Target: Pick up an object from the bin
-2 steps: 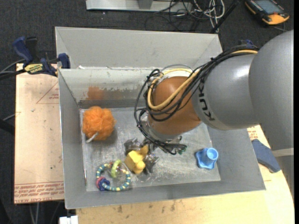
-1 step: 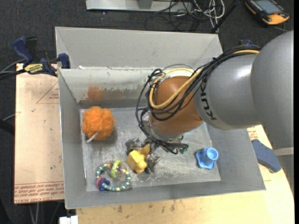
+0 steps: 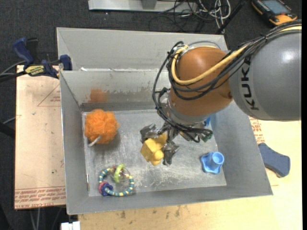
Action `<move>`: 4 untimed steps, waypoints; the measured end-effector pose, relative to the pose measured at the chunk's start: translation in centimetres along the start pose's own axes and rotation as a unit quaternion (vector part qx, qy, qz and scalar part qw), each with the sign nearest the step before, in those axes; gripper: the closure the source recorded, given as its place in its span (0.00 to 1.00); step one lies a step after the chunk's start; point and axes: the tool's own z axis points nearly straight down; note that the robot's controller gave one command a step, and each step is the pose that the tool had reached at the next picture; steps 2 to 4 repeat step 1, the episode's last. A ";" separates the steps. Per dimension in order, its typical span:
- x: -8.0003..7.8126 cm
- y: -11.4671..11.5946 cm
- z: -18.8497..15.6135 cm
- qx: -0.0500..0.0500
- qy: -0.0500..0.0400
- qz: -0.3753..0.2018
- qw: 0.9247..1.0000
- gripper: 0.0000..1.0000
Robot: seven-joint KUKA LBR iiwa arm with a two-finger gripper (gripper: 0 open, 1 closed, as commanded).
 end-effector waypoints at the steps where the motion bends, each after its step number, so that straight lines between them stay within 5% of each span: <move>1: 0.0 0.0 0.0 0.000 0.000 0.000 1.000 1.00; 4: 0.0 0.0 0.0 0.000 0.000 0.000 1.000 1.00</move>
Offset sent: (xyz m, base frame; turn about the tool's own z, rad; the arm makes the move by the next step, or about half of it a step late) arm -0.0167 0.0111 0.0843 -0.1099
